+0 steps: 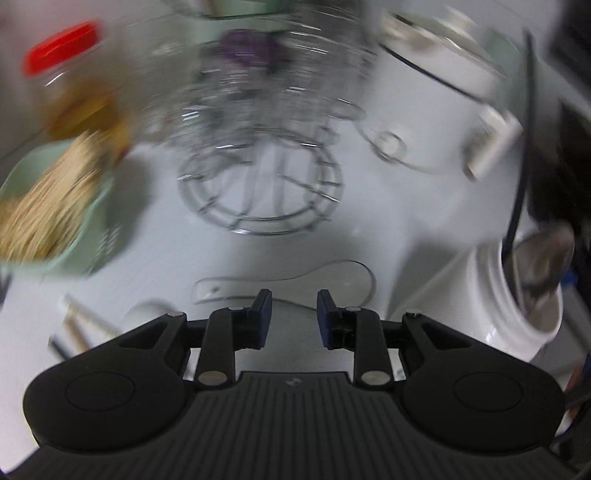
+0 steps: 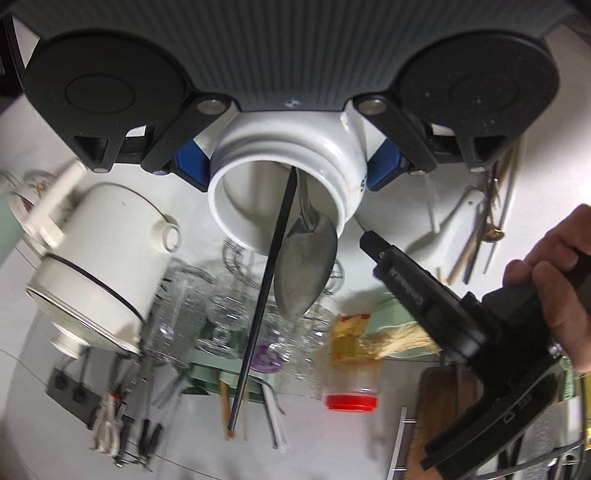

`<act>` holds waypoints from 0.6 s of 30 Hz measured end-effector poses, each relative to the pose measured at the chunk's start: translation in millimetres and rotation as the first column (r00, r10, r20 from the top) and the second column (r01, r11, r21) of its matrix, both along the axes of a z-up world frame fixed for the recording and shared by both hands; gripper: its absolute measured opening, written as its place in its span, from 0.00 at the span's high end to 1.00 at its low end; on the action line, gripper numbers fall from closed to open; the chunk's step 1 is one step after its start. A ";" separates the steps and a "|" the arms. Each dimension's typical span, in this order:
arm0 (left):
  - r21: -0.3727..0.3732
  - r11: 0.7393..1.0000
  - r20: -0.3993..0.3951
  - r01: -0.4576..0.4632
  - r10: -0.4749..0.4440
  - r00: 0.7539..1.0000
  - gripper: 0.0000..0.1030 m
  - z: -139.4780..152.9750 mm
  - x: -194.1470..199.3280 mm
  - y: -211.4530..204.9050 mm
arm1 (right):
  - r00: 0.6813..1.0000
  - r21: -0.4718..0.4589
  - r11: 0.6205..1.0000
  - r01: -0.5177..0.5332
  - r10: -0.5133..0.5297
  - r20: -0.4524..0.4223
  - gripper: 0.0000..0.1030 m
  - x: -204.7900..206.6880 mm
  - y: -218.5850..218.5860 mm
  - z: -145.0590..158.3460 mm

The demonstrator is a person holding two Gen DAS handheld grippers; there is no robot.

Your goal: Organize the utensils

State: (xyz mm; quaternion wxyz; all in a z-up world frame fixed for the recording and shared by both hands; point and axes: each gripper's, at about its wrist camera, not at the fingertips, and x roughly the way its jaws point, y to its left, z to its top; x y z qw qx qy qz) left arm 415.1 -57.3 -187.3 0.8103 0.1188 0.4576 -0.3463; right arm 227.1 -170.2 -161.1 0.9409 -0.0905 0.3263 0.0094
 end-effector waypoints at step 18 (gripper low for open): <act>0.238 0.903 0.146 0.359 -0.398 0.905 0.70 -27.3 -32.1 -58.5 | 0.997 0.000 0.997 0.083 -0.083 -0.008 0.11 -13.7 -15.7 -0.5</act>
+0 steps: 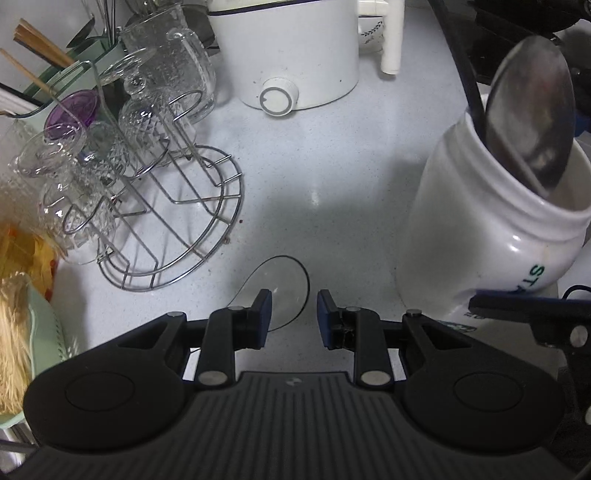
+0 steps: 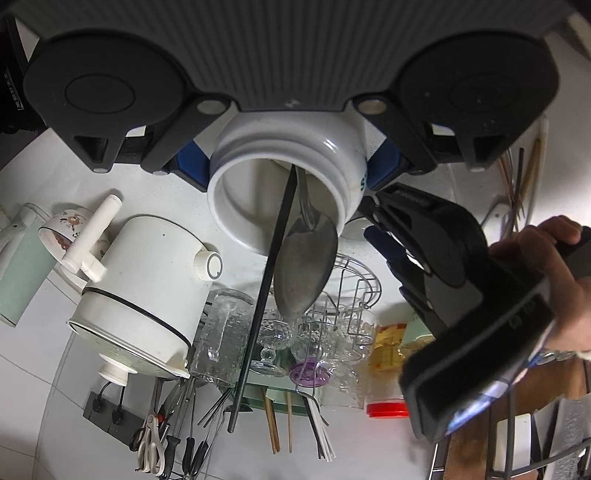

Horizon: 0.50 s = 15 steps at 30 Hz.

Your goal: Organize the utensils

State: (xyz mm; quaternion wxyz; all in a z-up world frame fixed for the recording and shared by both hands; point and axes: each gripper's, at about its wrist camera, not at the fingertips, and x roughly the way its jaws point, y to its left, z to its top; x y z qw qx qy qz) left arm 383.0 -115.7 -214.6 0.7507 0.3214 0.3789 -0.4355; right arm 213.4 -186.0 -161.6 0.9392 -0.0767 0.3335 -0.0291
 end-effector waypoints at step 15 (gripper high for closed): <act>0.029 0.999 0.116 -0.041 0.038 0.993 0.91 0.0 -6.1 -23.0 | 1.000 -0.002 1.000 -0.012 0.012 0.017 0.11 -1.8 -0.5 -1.3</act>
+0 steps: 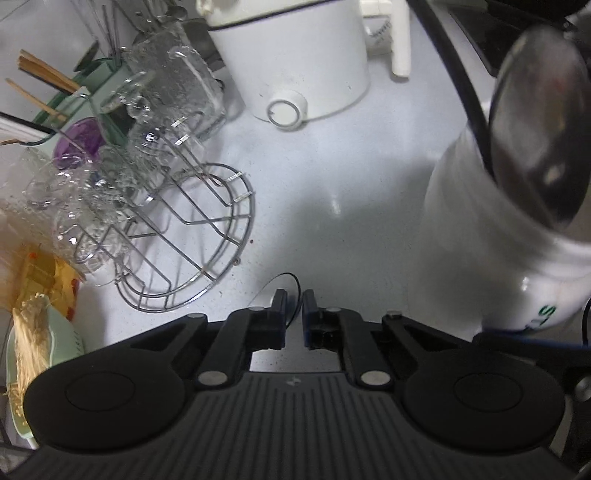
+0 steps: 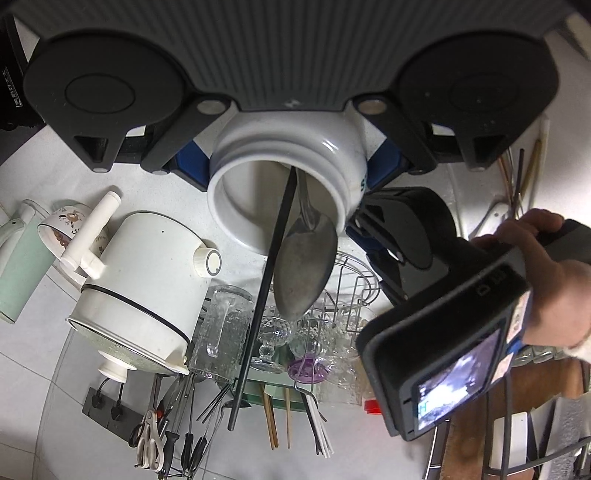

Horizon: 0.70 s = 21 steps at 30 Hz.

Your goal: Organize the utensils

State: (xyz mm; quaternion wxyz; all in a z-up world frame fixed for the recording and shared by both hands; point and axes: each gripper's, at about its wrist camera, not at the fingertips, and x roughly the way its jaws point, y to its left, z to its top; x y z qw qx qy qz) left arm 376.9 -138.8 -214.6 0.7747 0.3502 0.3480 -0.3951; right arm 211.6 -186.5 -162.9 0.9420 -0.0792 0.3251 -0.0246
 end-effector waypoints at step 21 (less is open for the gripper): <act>-0.317 0.881 0.024 -0.350 0.377 0.926 0.94 96.4 -14.7 53.2 | 0.998 -0.006 0.998 -0.057 0.057 -0.008 0.11 14.0 6.6 0.1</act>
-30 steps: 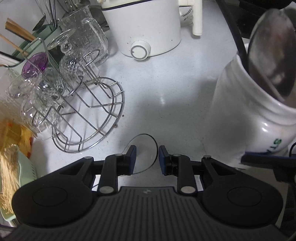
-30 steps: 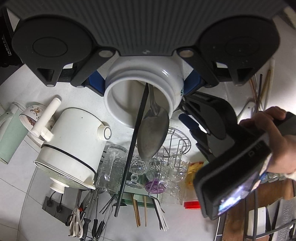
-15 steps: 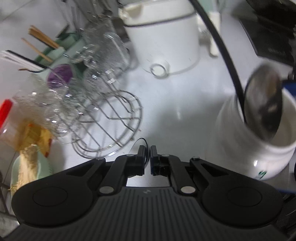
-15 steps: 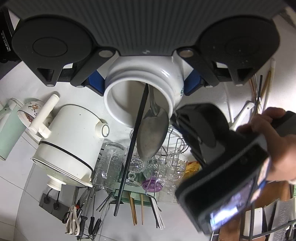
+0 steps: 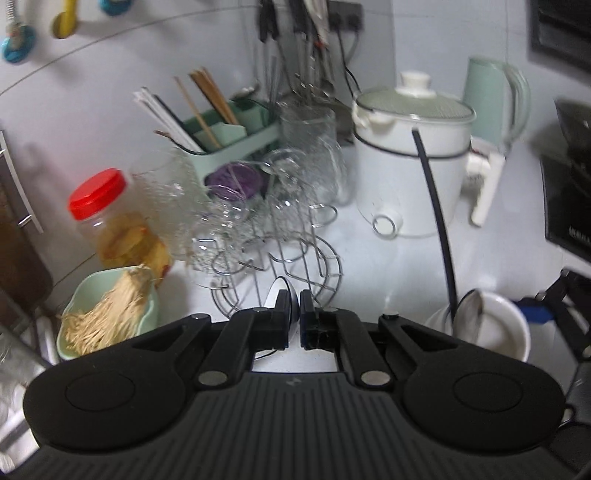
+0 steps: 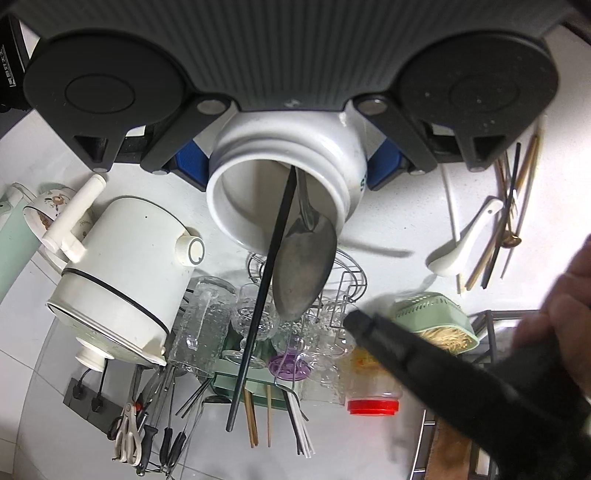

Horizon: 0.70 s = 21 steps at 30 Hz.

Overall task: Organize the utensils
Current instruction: 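Carry the white ceramic spoon over the mug and lower it in with the left tool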

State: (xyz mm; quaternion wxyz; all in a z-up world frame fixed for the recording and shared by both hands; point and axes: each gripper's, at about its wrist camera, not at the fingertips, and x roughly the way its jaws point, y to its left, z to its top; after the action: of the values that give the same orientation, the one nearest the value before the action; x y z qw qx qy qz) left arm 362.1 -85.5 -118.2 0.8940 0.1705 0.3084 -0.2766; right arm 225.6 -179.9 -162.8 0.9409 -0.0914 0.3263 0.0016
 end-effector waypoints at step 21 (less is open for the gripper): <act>-0.264 0.960 -0.059 -0.091 0.078 0.995 0.94 87.6 -42.9 36.1 | 1.000 -0.010 1.000 -0.024 0.024 0.019 0.11 2.2 16.3 -1.5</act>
State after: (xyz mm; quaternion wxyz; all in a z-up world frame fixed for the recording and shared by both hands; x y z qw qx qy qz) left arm 319.2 -49.5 -30.5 0.9122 0.0287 0.2966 -0.2811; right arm 227.9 -163.6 -164.4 0.9433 -0.0999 0.3162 0.0102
